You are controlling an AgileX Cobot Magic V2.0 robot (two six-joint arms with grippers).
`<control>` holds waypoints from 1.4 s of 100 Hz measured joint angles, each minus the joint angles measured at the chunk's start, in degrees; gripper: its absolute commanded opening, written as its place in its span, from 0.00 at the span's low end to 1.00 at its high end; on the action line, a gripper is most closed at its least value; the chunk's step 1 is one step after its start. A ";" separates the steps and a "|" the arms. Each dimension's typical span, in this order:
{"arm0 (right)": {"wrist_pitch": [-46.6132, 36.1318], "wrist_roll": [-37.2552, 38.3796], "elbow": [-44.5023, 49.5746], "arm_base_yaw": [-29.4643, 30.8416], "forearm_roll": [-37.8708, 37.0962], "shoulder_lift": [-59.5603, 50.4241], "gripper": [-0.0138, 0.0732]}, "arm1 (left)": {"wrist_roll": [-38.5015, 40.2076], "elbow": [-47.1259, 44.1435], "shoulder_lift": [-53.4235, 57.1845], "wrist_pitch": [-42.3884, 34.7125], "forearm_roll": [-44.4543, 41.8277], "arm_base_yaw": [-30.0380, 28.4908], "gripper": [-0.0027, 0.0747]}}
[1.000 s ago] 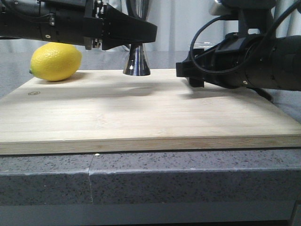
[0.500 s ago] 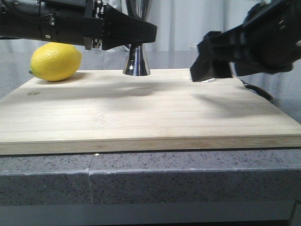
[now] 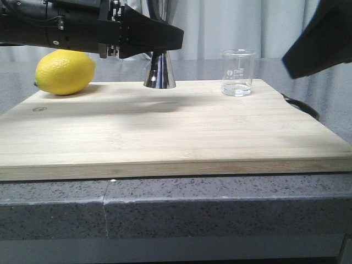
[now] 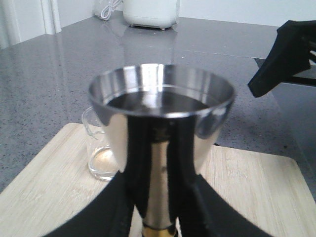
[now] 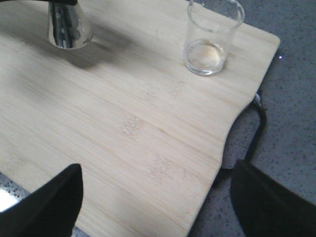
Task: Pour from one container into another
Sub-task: 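Open the left gripper and withdraw it from the jigger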
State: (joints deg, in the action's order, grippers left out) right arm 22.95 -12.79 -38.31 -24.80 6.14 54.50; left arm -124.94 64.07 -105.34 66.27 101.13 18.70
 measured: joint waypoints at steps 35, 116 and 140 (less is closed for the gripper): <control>1.16 0.00 0.00 0.00 -2.59 -4.88 0.80 | 0.00 0.00 0.00 0.00 0.00 0.00 0.23; 0.70 0.00 0.00 0.00 -3.96 -4.88 0.80 | -5.82 -3.01 -0.49 0.00 -0.50 -2.31 0.23; 0.22 0.00 0.00 0.00 -4.39 -4.88 0.80 | -7.86 -3.86 -1.06 -0.10 -0.38 -2.46 0.23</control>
State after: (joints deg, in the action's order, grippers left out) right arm 23.17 -12.79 -38.31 -24.80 1.75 49.63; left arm -132.80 60.21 -106.40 66.16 100.75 16.23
